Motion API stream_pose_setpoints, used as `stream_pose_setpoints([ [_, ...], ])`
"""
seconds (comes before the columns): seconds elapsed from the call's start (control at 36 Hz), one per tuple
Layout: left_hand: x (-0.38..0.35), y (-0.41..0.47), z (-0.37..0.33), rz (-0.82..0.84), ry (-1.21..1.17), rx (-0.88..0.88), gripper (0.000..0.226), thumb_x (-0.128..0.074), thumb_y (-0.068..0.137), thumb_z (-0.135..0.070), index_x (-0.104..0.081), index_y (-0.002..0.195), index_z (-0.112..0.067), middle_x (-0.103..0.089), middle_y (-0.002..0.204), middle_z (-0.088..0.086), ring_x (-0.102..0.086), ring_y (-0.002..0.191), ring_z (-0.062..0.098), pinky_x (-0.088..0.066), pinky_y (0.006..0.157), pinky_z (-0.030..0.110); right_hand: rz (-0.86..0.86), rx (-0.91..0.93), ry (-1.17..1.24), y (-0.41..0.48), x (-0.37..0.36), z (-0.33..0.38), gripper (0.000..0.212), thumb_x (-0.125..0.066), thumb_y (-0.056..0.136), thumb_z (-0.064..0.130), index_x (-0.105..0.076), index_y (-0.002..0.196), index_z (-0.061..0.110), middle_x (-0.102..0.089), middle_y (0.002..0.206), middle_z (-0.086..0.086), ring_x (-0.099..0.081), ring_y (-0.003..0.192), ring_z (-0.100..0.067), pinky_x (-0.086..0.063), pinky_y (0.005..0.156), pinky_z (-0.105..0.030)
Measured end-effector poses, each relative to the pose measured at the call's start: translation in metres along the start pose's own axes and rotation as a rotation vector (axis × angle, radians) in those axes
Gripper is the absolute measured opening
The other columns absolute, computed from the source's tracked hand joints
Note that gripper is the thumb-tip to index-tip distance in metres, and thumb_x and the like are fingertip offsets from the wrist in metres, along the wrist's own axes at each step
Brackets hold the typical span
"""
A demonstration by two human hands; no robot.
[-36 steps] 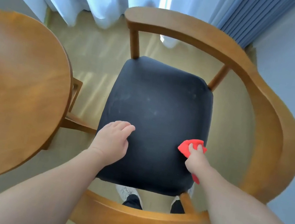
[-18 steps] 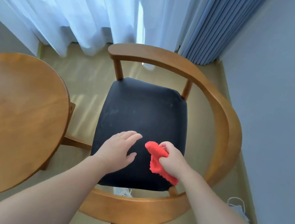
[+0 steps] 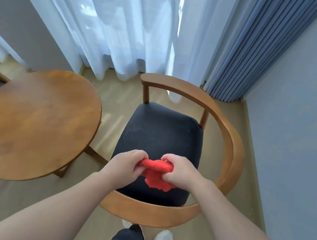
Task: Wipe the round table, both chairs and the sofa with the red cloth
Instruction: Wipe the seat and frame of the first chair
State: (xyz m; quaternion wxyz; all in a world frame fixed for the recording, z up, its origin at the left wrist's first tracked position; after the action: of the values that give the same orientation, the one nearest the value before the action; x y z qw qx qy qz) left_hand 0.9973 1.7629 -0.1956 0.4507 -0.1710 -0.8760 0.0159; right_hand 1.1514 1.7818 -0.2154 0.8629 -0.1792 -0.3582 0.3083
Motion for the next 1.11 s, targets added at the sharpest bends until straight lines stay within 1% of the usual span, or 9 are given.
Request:
stream_pose_setpoints([
  [0.11,0.011,-0.020,0.002,-0.112,-0.060,0.075,0.008,-0.060,0.086,-0.020,-0.054,0.089,-0.024,-0.051,0.074,-0.016,-0.051,0.069,0.007,-0.040,0.062,0.020,0.002,0.114,0.040,-0.005,-0.009,0.025,0.026,-0.052,0.082,0.014,-0.064,0.093,0.033,-0.067,0.083,0.009,-0.066,0.074,-0.016,-0.059,0.063,-0.033],
  [0.22,0.015,-0.035,0.019,-0.140,-0.044,0.120,0.012,-0.064,0.086,-0.030,-0.057,0.096,-0.027,-0.054,0.082,-0.017,-0.052,0.074,0.003,-0.043,0.066,0.018,0.036,0.159,0.026,-0.005,-0.021,0.041,0.026,-0.052,0.086,0.015,-0.062,0.101,0.033,-0.067,0.088,0.005,-0.065,0.080,-0.019,-0.059,0.068,-0.036],
  [0.33,0.014,-0.057,0.060,-0.129,-0.006,0.234,0.018,-0.065,0.086,-0.031,-0.058,0.102,-0.026,-0.053,0.090,-0.018,-0.050,0.080,0.001,-0.040,0.071,0.017,0.043,0.075,0.039,0.000,-0.032,0.037,0.030,-0.046,0.083,0.008,-0.064,0.104,0.021,-0.069,0.093,-0.002,-0.066,0.084,-0.021,-0.059,0.069,-0.036],
  [0.42,0.010,-0.076,0.095,-0.129,0.011,0.354,0.017,-0.058,0.090,-0.029,-0.059,0.106,-0.025,-0.056,0.092,-0.017,-0.055,0.086,0.006,-0.046,0.076,0.023,0.074,0.023,0.048,0.007,-0.046,0.027,0.026,-0.041,0.078,0.008,-0.062,0.090,0.018,-0.070,0.083,-0.002,-0.068,0.076,-0.024,-0.059,0.065,-0.043],
  [0.75,-0.024,-0.117,0.201,-0.216,-0.049,0.722,0.027,-0.040,0.094,-0.024,-0.057,0.115,-0.020,-0.061,0.111,-0.004,-0.058,0.096,0.017,-0.049,0.077,0.032,0.091,-0.159,0.073,0.069,-0.126,0.017,0.031,-0.039,0.070,0.009,-0.064,0.079,0.024,-0.068,0.075,-0.002,-0.069,0.060,-0.023,-0.060,0.058,-0.042],
  [0.86,-0.050,-0.120,0.216,-0.210,-0.126,0.783,0.034,-0.038,0.096,-0.020,-0.050,0.127,-0.015,-0.053,0.127,0.002,-0.049,0.114,0.020,-0.043,0.087,0.035,0.136,-0.143,0.060,0.093,-0.159,0.027,0.038,-0.038,0.070,0.011,-0.056,0.098,0.029,-0.069,0.078,0.001,-0.068,0.071,-0.024,-0.059,0.065,-0.045],
  [0.94,-0.070,-0.119,0.224,-0.221,-0.194,0.830,0.037,-0.034,0.098,-0.021,-0.045,0.133,-0.016,-0.047,0.135,0.002,-0.045,0.122,0.020,-0.039,0.093,0.035,0.177,-0.121,0.042,0.109,-0.181,0.031,0.050,-0.040,0.074,0.012,-0.055,0.113,0.039,-0.068,0.096,0.005,-0.067,0.084,-0.022,-0.059,0.074,-0.041],
  [1.03,-0.088,-0.115,0.230,-0.253,-0.292,0.823,0.034,-0.032,0.099,-0.022,-0.049,0.128,-0.017,-0.052,0.129,0.002,-0.048,0.117,0.021,-0.040,0.092,0.034,0.266,-0.088,-0.006,0.123,-0.204,0.033,0.059,-0.042,0.084,0.009,-0.049,0.136,0.037,-0.061,0.123,0.008,-0.058,0.107,-0.017,-0.047,0.093,-0.028],
  [1.11,-0.095,-0.113,0.234,-0.378,-0.379,0.789,0.038,-0.029,0.094,-0.029,-0.056,0.118,-0.019,-0.058,0.113,0.001,-0.051,0.108,0.020,-0.042,0.089,0.034,0.417,-0.017,-0.008,0.124,-0.230,0.033,0.060,-0.038,0.084,0.012,-0.051,0.130,0.048,-0.064,0.117,0.013,-0.059,0.105,-0.014,-0.049,0.093,-0.032],
])
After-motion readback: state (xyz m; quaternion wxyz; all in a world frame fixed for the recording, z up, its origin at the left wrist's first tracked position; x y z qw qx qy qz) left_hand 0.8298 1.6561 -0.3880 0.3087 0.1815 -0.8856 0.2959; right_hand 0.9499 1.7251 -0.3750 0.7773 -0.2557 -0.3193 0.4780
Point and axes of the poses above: each hand's wrist, its own y-axis towards the middle knuckle, its own x-axis out of the back of the hand, z = x × y, the point moved 8 cm from there along y, towards the middle knuckle
